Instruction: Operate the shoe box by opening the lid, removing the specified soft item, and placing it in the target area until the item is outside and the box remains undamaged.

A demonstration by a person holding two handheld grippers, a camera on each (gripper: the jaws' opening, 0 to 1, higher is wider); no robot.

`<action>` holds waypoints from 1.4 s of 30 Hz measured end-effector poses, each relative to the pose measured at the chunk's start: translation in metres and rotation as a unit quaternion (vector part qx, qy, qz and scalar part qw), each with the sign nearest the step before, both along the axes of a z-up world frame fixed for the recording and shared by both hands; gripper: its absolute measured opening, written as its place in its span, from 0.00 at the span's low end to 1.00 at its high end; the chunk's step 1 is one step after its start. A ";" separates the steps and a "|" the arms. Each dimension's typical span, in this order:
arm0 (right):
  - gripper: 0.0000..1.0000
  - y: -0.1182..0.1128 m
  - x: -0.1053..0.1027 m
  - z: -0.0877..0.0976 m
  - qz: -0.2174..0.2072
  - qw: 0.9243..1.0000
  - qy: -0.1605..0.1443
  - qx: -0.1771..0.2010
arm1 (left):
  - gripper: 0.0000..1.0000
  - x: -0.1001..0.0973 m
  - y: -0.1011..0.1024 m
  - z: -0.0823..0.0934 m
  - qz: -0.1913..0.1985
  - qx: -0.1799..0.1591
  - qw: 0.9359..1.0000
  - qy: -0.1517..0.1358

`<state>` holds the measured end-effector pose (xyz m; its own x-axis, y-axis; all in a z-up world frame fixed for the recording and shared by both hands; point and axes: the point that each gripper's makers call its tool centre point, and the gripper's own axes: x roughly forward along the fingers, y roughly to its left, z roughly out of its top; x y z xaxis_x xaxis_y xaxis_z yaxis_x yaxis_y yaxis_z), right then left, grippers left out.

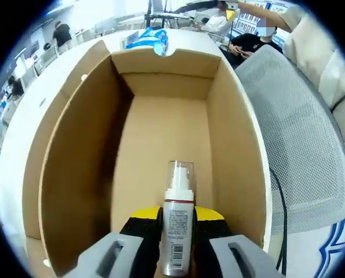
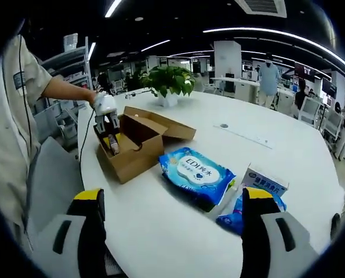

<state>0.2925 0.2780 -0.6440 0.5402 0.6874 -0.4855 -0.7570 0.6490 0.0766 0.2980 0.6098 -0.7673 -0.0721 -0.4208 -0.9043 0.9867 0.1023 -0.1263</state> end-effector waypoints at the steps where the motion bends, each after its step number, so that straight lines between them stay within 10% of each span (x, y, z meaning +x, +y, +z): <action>1: 0.93 0.002 0.000 0.000 0.000 1.000 -0.001 0.003 | 0.20 0.000 -0.002 0.002 0.005 -0.004 1.000 0.001; 23: 0.82 0.058 0.007 0.007 0.022 0.998 -0.014 0.053 | 0.20 0.014 -0.037 0.048 0.064 -0.097 0.993 -0.037; 42: 0.68 0.117 0.019 0.012 0.045 0.995 -0.014 0.091 | 0.20 0.021 -0.073 0.083 0.119 -0.186 0.973 -0.064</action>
